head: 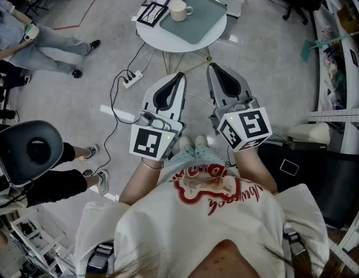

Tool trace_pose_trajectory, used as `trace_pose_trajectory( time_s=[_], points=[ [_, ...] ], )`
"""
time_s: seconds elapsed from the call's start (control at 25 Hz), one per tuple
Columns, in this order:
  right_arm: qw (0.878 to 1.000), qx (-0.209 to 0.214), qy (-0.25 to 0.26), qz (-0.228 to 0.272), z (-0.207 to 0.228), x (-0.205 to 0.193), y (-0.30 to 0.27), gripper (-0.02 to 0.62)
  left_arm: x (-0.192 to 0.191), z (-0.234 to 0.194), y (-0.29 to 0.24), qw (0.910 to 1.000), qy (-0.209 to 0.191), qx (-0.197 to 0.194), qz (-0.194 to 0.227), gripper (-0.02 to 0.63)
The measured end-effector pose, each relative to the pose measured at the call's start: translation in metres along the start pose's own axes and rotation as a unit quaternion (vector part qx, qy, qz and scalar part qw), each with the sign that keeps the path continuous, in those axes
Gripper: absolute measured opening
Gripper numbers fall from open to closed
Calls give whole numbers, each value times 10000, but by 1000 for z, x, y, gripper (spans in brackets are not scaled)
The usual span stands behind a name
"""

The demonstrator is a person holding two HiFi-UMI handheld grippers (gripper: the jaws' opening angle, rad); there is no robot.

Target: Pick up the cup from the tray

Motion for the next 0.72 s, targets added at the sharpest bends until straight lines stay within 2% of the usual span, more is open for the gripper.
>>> trace_pose_trajectory(
  time_s=[0.56,0.72],
  points=[
    [10000,40,37,48,-7,7,3,25,9,3,4,10000,-44,-22,56,14],
    [9998,16,85,197,-8,10,7,26,8,5,7,10000,-41,-25,31,14]
  ],
)
Point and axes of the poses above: the fingertips, and each gripper's own axes: y backward along the fingers, z to its right, x out of its top, the point moved 8 cm from there along y, backward along the fingers, and after that the axes turned 15 degrees about -x, right-handed, at the moved point
